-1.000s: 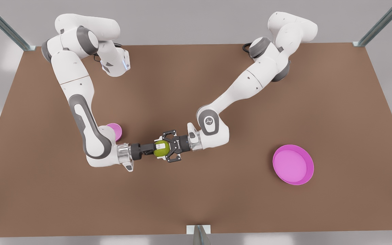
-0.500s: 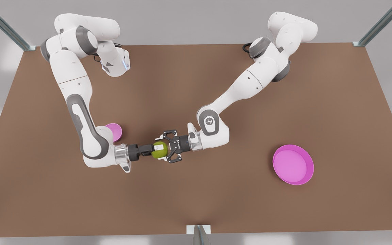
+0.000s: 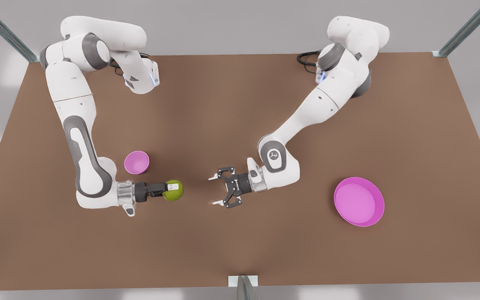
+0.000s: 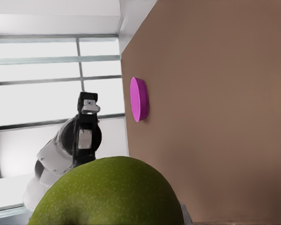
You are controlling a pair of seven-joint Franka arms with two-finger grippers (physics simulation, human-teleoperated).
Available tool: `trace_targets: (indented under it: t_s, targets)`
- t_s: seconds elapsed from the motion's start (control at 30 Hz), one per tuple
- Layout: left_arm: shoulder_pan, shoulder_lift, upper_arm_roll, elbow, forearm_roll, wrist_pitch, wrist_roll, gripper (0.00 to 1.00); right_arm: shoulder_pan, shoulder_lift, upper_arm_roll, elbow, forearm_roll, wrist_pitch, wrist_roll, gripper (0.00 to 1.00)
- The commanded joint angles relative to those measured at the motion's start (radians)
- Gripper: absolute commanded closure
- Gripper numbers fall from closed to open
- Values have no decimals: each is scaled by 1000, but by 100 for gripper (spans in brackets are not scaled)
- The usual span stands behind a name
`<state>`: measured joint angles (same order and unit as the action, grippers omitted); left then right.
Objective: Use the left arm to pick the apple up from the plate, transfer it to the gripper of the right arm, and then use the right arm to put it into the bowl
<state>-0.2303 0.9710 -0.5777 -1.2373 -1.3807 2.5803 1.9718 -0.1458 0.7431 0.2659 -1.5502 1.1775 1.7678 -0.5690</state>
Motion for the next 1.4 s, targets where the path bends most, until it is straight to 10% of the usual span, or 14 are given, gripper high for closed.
trace_targets:
  t_s: [0.0,0.13,0.2,0.27,0.33,0.37,1.37]
  targets:
    - [175,-123,1,-177,372,-224,-492,0,-21,-22,3,-2,-159,-13,5,13]
    - [469,-331,-4,-19,1330,-1056,-1518,0,-64,-114,13,-62,-393,-16,1,13]
    - [516,-495,2,-11,1635,-1115,-1853,0,-124,-149,15,-73,-510,-88,-18,13]
    - [534,-590,57,-7,1583,-1180,-1920,0,-144,-194,16,-108,-596,-93,-52,13]
    - [218,-722,579,-62,1293,-1132,-1921,0,-160,-235,16,-156,-679,-91,-81,13]
    - [146,-813,636,-171,1295,-1054,-1920,0,-155,-258,18,-179,-690,-82,-84,13]
    - [135,-680,628,-40,1325,-1106,-1972,0,-186,-364,33,-530,-940,266,-218,0]
